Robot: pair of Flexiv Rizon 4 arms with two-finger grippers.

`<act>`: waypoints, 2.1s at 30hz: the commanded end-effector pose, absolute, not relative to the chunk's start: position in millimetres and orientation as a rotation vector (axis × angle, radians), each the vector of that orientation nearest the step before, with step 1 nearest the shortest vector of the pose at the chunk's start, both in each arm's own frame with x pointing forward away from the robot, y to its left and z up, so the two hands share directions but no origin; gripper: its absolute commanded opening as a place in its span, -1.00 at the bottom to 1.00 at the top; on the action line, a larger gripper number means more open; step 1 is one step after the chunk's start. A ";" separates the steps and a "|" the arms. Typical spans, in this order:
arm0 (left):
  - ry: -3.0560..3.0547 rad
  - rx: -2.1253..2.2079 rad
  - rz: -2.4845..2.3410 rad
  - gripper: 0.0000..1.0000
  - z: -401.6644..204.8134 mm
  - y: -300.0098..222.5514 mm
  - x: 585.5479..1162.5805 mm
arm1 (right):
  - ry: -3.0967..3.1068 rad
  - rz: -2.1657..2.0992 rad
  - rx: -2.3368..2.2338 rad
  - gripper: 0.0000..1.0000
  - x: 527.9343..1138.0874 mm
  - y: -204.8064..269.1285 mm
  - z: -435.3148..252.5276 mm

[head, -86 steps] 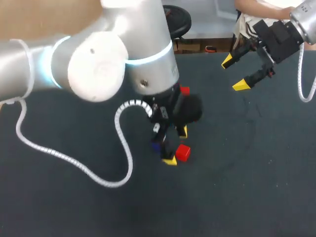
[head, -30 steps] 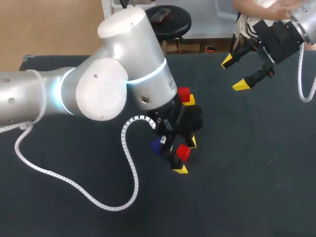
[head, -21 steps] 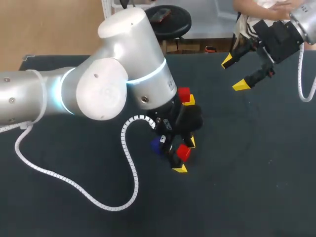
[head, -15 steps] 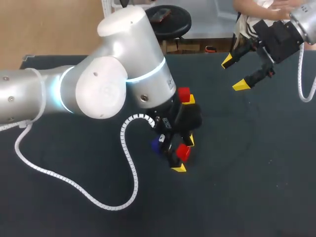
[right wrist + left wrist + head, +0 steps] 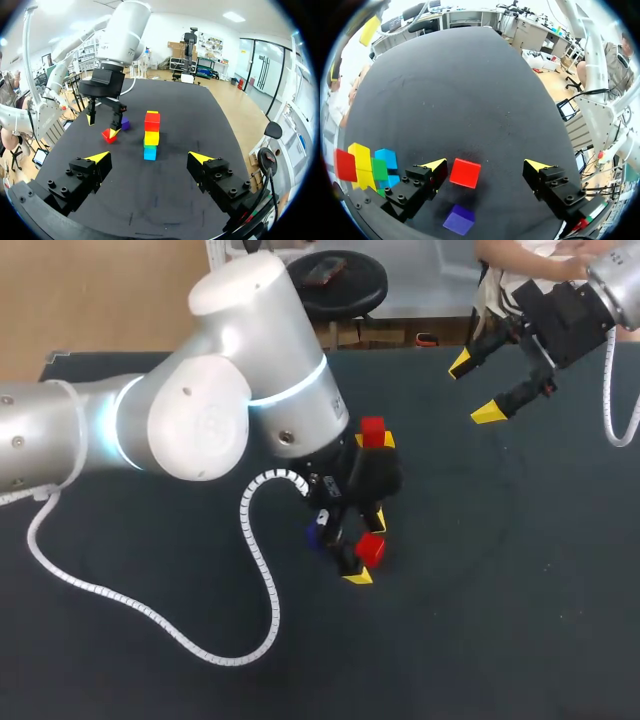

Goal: Place the blue cubes, place green cubes on the blue cubes, place the yellow cubes on the green cubes, then place the red cubes on the yellow cubes, and place purple cube on the red cubes.

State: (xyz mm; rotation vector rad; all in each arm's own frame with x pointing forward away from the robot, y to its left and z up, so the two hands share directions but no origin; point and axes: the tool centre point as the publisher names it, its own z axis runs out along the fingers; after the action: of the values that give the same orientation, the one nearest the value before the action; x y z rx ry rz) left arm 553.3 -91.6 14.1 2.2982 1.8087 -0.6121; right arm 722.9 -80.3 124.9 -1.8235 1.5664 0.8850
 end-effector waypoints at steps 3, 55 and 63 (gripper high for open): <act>1.826 2.277 -0.634 1.00 9.0 -89.7 559.2 | 1.568 0.883 -1.823 1.00 722.4 -80.2 125.1; 1.830 2.117 -0.591 -1.00 44.1 -68.3 534.5 | 1.568 0.883 -1.823 1.00 722.4 -80.2 125.1; 1.869 2.120 -0.510 -1.00 68.5 -53.9 525.4 | 1.568 0.883 -1.823 1.00 722.4 -80.2 125.1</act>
State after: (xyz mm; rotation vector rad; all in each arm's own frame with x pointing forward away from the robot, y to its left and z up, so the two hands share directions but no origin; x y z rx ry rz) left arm 532.2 -60.9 57.8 2.1344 1.8668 -0.5461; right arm 722.9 -80.3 124.8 -1.8234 1.5665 0.8849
